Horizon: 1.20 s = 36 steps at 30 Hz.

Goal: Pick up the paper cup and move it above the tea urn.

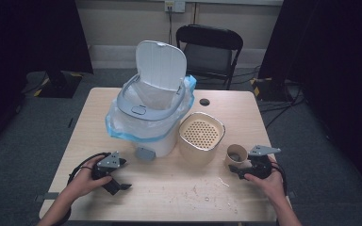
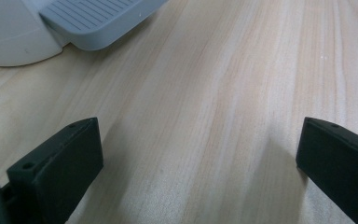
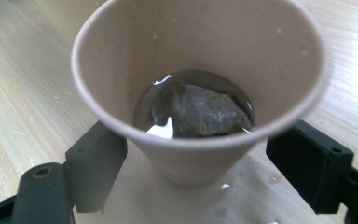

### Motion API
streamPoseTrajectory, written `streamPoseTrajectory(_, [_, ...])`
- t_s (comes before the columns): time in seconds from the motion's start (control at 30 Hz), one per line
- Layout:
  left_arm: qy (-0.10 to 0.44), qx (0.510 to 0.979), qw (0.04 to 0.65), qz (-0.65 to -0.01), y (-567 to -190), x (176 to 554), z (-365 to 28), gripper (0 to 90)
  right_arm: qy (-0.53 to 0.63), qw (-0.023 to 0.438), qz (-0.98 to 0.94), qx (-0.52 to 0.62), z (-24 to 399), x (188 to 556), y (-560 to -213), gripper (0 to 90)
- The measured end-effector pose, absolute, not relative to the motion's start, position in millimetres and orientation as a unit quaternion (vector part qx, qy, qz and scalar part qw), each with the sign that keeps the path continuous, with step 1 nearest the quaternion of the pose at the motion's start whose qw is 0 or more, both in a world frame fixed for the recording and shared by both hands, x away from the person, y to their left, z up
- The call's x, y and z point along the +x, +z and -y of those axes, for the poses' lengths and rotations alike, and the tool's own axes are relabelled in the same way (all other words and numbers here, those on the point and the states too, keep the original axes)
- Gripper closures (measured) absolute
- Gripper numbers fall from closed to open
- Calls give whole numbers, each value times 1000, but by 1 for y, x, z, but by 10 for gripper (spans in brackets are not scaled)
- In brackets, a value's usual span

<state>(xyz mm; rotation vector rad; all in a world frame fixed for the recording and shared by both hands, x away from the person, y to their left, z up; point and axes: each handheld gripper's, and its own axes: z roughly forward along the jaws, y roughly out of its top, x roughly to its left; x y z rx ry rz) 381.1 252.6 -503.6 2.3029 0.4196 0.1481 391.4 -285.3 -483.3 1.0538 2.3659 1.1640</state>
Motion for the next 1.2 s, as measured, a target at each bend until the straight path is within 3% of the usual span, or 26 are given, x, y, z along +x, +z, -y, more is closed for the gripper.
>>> streamPoseTrajectory(0.63, [59,905,388,-164,-504,381,-253,0,426,145,-813,370,279,398,-490,265])
streamPoseTrajectory(1.2, [59,904,389,-164,-504,381,-253,0,426,173,-808,367,279,395,-490,312])
